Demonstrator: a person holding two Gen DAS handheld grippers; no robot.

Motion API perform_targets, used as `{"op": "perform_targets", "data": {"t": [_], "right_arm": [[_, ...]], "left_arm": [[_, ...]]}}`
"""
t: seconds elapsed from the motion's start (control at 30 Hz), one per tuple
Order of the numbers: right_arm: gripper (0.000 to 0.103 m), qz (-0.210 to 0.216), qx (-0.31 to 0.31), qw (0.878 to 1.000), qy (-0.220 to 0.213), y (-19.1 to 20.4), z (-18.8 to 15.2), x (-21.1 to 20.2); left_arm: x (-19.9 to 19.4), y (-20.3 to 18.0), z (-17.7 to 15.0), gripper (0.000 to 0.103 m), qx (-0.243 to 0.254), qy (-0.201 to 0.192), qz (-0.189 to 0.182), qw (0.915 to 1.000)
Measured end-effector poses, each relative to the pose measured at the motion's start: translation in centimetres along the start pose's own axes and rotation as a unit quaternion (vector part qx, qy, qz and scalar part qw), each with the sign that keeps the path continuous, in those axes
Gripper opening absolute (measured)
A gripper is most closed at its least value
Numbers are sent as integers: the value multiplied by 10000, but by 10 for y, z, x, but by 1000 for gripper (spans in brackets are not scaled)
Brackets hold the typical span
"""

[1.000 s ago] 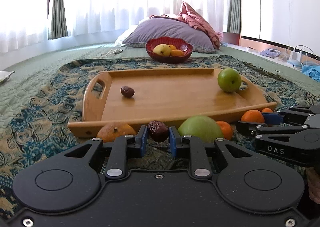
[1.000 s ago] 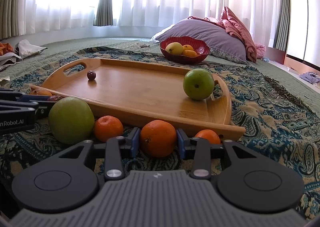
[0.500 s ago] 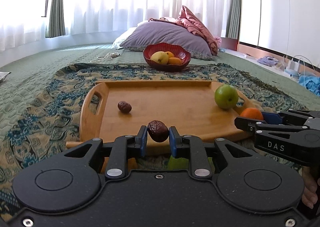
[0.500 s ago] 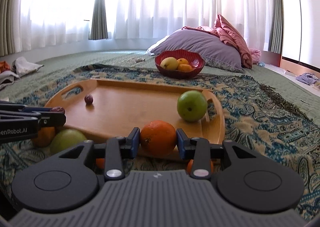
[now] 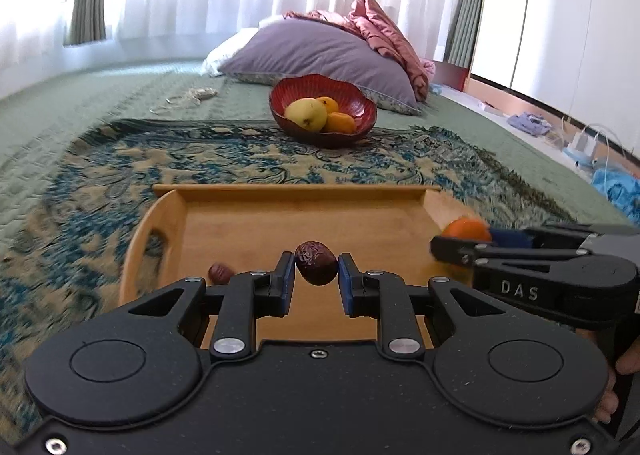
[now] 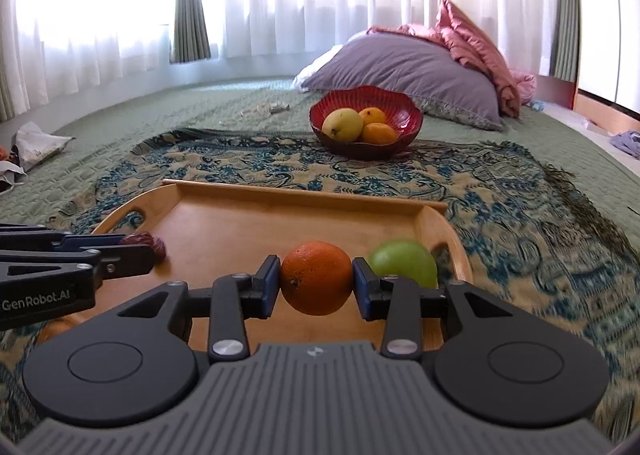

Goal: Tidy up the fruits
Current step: 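Carry the date and tangerine over the tray and open both grippers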

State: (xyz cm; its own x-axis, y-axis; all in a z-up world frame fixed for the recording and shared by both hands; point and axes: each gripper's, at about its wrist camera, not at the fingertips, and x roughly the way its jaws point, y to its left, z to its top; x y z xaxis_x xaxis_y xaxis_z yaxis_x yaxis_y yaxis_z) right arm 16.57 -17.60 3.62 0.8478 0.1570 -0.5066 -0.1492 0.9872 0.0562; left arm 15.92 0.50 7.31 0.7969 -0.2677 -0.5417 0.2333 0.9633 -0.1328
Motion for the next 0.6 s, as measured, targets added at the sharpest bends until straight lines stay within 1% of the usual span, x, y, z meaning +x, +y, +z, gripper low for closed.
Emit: {"op": "perform_targets", "data": {"t": [0.03, 0.13, 0.27, 0.43, 0.6], "right_arm": [[44, 39, 48, 9999, 87, -1, 5, 6], [44, 206, 261, 9990, 303, -9, 18, 24], [44, 367, 401, 9968, 584, -12, 18, 44], [44, 366, 243, 9967, 683, -7, 10, 56], [44, 338, -34, 9963, 796, 2, -1, 62]], "left_arm": [[8, 3, 7, 22, -52, 57, -78, 9999], [28, 9, 19, 22, -205, 225, -145, 9994], [48, 13, 20, 22, -274, 449, -122, 9985], [64, 10, 9, 22, -101, 637, -58, 9979], [71, 11, 0, 22, -99, 746, -26, 9972]]}}
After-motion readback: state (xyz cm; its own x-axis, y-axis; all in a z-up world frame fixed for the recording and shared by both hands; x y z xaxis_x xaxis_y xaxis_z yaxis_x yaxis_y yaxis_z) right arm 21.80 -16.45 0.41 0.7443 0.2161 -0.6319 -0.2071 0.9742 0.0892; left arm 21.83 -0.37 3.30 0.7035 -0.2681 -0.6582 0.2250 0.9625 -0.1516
